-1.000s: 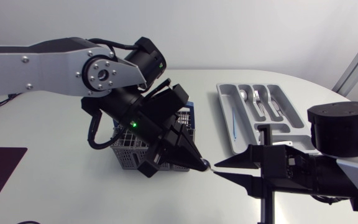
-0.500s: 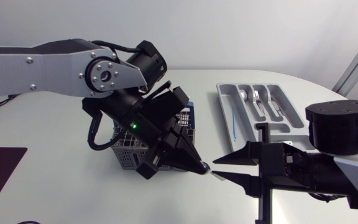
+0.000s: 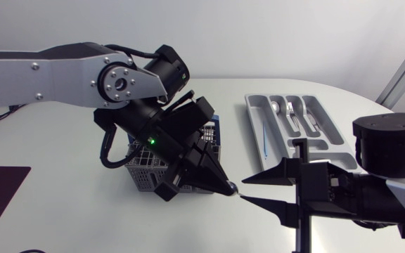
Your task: Unload the cutlery basket into the drawer organizer.
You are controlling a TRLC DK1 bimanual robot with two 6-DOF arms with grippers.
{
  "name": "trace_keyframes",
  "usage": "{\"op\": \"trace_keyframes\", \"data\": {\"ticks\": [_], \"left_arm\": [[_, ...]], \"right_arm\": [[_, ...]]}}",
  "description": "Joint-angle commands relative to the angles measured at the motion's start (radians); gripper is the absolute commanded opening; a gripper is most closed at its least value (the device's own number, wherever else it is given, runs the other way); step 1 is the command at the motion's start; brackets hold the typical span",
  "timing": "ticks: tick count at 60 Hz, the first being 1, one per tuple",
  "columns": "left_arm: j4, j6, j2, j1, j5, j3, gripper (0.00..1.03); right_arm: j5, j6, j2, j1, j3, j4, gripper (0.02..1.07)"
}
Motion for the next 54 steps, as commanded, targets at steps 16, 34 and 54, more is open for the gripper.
{"op": "trace_keyframes", "data": {"ticks": [16,34,54], "left_arm": [[-0.016,0.022,0.028,-0.001,0.016,0.035,0.03],[-0.027,0.022,0.033,-0.008,0.016,0.048,0.03],[-0.042,0.022,0.041,-0.015,0.016,0.061,0.03]], "right_arm": [[-0.008,0.024,0.005,0.021,0.0,-0.003,0.25],[-0.007,0.027,0.01,0.027,-0.012,0.01,0.25],[0.0,0.033,0.019,0.037,-0.021,0.019,0.28]]}}
